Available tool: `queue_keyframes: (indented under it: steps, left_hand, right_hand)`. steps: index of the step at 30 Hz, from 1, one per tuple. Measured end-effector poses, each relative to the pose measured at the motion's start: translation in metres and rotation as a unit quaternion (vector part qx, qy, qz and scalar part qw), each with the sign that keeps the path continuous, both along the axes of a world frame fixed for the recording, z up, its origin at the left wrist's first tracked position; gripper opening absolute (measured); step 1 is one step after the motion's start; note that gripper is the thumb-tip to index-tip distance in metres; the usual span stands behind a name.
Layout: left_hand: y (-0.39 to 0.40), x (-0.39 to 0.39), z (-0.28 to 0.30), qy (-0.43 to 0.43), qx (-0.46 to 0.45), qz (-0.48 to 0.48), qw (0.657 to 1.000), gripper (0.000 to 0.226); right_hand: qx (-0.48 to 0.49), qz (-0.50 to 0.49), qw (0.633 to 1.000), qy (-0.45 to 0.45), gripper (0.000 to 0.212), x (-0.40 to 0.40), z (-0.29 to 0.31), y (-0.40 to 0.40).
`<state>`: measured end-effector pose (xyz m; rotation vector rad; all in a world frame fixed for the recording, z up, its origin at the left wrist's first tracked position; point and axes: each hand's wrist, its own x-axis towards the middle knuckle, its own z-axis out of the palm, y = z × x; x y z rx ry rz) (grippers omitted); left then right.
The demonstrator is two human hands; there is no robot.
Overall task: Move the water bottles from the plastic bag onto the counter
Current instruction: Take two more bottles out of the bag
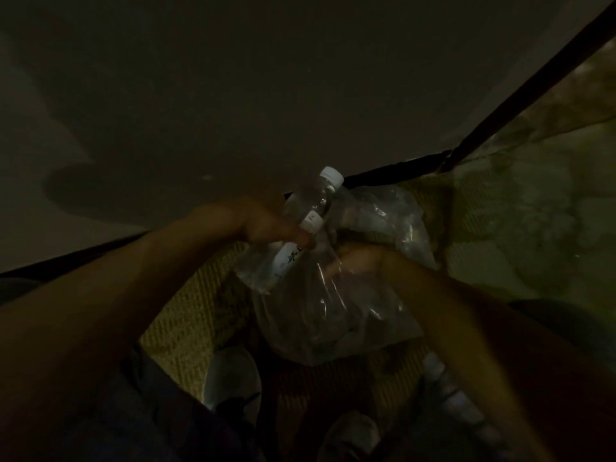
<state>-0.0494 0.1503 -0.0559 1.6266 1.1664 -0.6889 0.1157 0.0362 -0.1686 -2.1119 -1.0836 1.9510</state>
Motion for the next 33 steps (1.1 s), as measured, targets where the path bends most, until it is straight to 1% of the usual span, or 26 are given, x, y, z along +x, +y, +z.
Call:
queue_keyframes:
  steps: [2, 3, 6, 9, 12, 14, 16, 17, 20, 21, 22, 24, 26, 28, 31, 33]
  left_hand:
    - [-0.002, 0.002, 0.000, -0.026, -0.006, -0.007, 1.000, 0.067]
    - [-0.004, 0.003, 0.001, -0.035, 0.002, -0.011, 0.999, 0.066]
    - [-0.003, 0.006, -0.005, -0.060, 0.020, -0.020, 0.998, 0.064]
    - [-0.005, 0.010, 0.002, -0.077, 0.040, -0.026, 0.996, 0.055]
    - [-0.005, 0.011, 0.001, -0.096, 0.039, -0.019, 0.994, 0.046]
    - [-0.005, 0.012, 0.004, -0.109, 0.037, -0.009, 0.993, 0.036]
    - [-0.003, 0.012, 0.004, -0.129, 0.042, 0.005, 0.991, 0.032]
    - [-0.004, 0.011, 0.006, -0.145, 0.038, 0.019, 0.989, 0.037]
    - [-0.007, 0.007, 0.022, -0.188, 0.004, 0.081, 0.979, 0.061]
    - [-0.009, 0.005, 0.029, -0.210, -0.013, 0.105, 0.972, 0.063]
    - [-0.012, 0.004, 0.039, -0.229, -0.032, 0.131, 0.964, 0.059]
    - [-0.020, 0.000, 0.065, -0.264, -0.065, 0.175, 0.946, 0.042]
    - [-0.027, -0.005, 0.094, -0.288, -0.073, 0.204, 0.933, 0.032]
    - [-0.035, -0.010, 0.131, -0.308, -0.080, 0.225, 0.921, 0.032]
    - [-0.045, -0.019, 0.197, -0.331, -0.096, 0.245, 0.906, 0.035]
    - [-0.052, -0.026, 0.240, -0.331, -0.115, 0.264, 0.899, 0.037]
  right_hand:
    - [0.002, 0.020, 1.000, -0.021, 0.059, 0.007, 0.007, -0.001]
    - [0.015, 0.019, 0.999, -0.026, 0.064, 0.013, 0.009, -0.001]
    - [0.075, -0.014, 0.996, -0.055, 0.054, 0.022, 0.026, -0.007]
    - [0.136, -0.050, 0.987, -0.076, 0.068, 0.027, 0.045, -0.014]
    - [0.175, -0.082, 0.979, -0.065, 0.072, 0.030, 0.063, -0.021]
    - [0.191, -0.104, 0.975, -0.051, 0.070, 0.031, 0.077, -0.025]
    - [0.219, -0.130, 0.967, -0.017, 0.062, 0.033, 0.094, -0.028]
    - [0.235, -0.149, 0.961, 0.002, 0.056, 0.034, 0.103, -0.030]
    - [0.271, -0.216, 0.937, 0.035, 0.040, 0.039, 0.134, -0.035]
    - [0.276, -0.238, 0.930, 0.041, 0.034, 0.040, 0.144, -0.036]
    - [0.279, -0.259, 0.923, 0.053, 0.030, 0.040, 0.154, -0.037]
    - [0.265, -0.316, 0.906, 0.092, 0.026, 0.038, 0.180, -0.040]
    - [0.245, -0.390, 0.877, 0.134, 0.027, 0.029, 0.210, -0.039]
    - [0.211, -0.442, 0.860, 0.143, 0.033, 0.016, 0.246, -0.038]
    - [0.182, -0.474, 0.839, 0.196, 0.052, -0.006, 0.306, -0.037]
    - [0.165, -0.482, 0.830, 0.226, 0.053, -0.019, 0.348, -0.037]
